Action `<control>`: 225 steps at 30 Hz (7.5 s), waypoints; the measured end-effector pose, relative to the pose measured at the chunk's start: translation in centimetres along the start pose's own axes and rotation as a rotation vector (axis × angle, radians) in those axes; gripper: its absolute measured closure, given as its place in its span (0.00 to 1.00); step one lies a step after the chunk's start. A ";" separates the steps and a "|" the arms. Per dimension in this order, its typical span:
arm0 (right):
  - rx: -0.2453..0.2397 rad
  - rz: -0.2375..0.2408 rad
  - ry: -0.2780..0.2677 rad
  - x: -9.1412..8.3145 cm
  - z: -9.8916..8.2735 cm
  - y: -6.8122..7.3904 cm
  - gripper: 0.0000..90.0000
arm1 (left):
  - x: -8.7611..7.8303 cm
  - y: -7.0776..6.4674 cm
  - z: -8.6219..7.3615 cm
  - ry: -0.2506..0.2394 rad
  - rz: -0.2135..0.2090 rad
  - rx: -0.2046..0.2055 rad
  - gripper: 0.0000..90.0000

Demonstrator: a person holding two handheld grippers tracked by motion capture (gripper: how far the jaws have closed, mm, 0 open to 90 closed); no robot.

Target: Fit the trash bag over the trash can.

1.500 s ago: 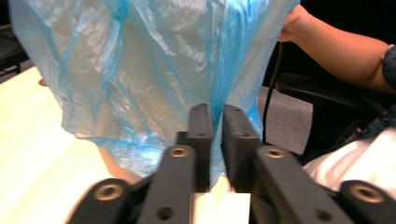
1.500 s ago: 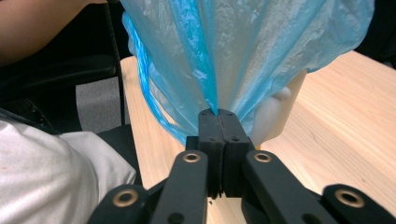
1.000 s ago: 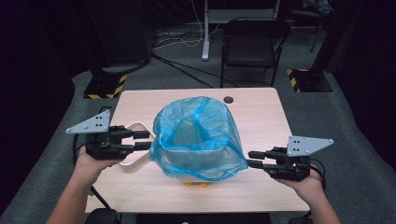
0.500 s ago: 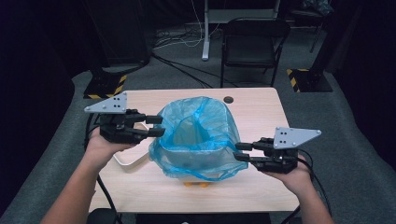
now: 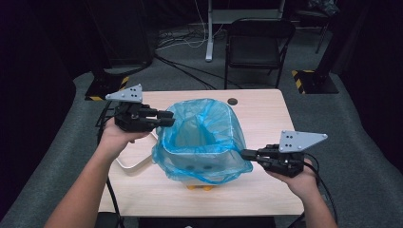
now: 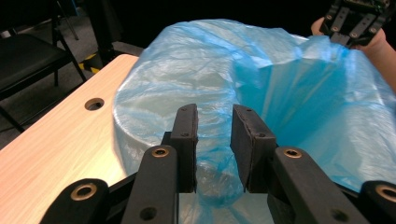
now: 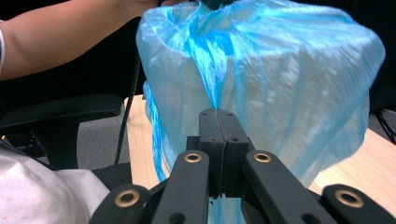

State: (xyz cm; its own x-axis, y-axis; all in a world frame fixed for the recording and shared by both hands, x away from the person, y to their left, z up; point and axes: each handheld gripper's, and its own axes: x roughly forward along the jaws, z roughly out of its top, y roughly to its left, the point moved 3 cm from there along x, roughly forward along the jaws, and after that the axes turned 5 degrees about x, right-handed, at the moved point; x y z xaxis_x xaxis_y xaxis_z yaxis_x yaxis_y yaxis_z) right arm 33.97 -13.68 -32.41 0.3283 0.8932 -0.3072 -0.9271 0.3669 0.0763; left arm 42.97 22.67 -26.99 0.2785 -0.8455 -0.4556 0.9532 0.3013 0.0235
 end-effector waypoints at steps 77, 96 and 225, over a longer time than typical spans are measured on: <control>0.003 -0.020 0.012 0.1 1.0 1.2 1.00 | 14.4 -1.8 6.6 0.426 -0.125 0.182 0.62; 0.015 -0.016 0.043 0.6 0.2 0.9 1.00 | 17.2 -1.3 5.0 0.596 -0.154 0.167 0.55; 0.003 0.126 0.196 4.8 -1.5 2.8 1.00 | 8.7 -4.5 2.7 0.573 -0.287 0.187 0.48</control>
State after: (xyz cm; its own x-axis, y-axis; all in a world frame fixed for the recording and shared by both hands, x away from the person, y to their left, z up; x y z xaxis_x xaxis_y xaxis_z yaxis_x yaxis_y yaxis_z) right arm 32.65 -8.71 -35.05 0.1687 0.8647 -0.4731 -0.9578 0.2572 0.1286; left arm 41.44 12.79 -28.69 -0.0469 -0.4973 -0.8663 0.9989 -0.0259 -0.0392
